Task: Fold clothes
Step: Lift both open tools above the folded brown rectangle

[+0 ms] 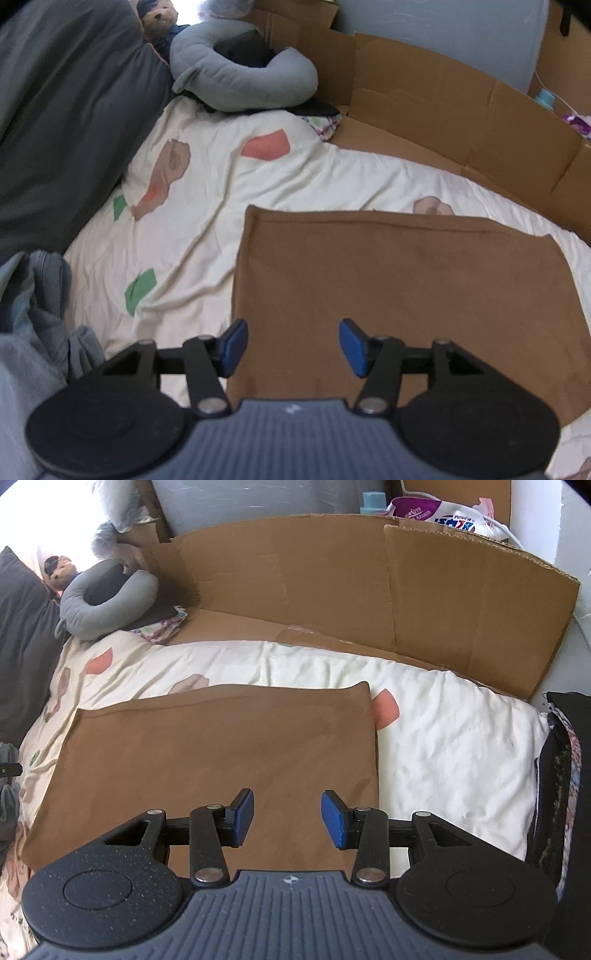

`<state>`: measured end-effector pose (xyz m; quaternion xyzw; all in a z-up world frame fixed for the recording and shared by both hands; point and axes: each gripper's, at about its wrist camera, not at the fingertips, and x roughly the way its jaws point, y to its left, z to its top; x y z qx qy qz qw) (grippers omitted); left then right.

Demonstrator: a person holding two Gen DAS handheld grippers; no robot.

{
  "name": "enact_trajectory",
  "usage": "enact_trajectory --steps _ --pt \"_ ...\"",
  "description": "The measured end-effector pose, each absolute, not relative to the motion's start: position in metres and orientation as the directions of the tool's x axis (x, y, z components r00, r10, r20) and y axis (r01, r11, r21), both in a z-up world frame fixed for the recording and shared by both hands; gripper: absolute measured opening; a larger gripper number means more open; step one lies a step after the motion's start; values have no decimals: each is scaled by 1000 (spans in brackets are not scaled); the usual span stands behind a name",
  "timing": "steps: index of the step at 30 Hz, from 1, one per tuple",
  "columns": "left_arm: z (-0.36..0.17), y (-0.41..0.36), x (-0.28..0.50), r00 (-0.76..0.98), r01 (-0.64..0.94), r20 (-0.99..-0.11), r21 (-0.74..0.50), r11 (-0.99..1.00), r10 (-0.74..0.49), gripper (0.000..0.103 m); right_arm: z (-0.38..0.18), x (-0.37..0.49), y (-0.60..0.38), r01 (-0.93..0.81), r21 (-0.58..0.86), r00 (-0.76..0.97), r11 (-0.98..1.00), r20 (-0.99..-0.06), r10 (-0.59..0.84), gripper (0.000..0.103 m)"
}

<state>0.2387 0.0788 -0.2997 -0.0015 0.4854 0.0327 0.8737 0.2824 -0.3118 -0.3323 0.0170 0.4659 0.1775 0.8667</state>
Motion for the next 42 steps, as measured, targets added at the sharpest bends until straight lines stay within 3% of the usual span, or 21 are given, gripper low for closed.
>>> enact_trajectory --steps 6,22,29,38,42 --pt "-315 57 220 504 -73 -862 6 997 43 62 -338 260 -307 -320 175 489 931 -811 321 55" --pt "-372 -11 186 449 16 -893 -40 999 -43 62 -398 215 -294 -379 175 435 909 -834 341 56" --pt "-386 -38 178 422 64 -901 -79 995 -98 62 -423 199 -302 -384 95 426 918 -864 267 55" --pt "-389 -61 168 410 124 -901 -97 988 -140 62 -439 185 -337 -345 95 404 934 -883 239 55" --pt "-392 -68 164 396 132 -901 -133 982 -175 53 -440 178 -342 -348 76 410 934 -884 225 54"
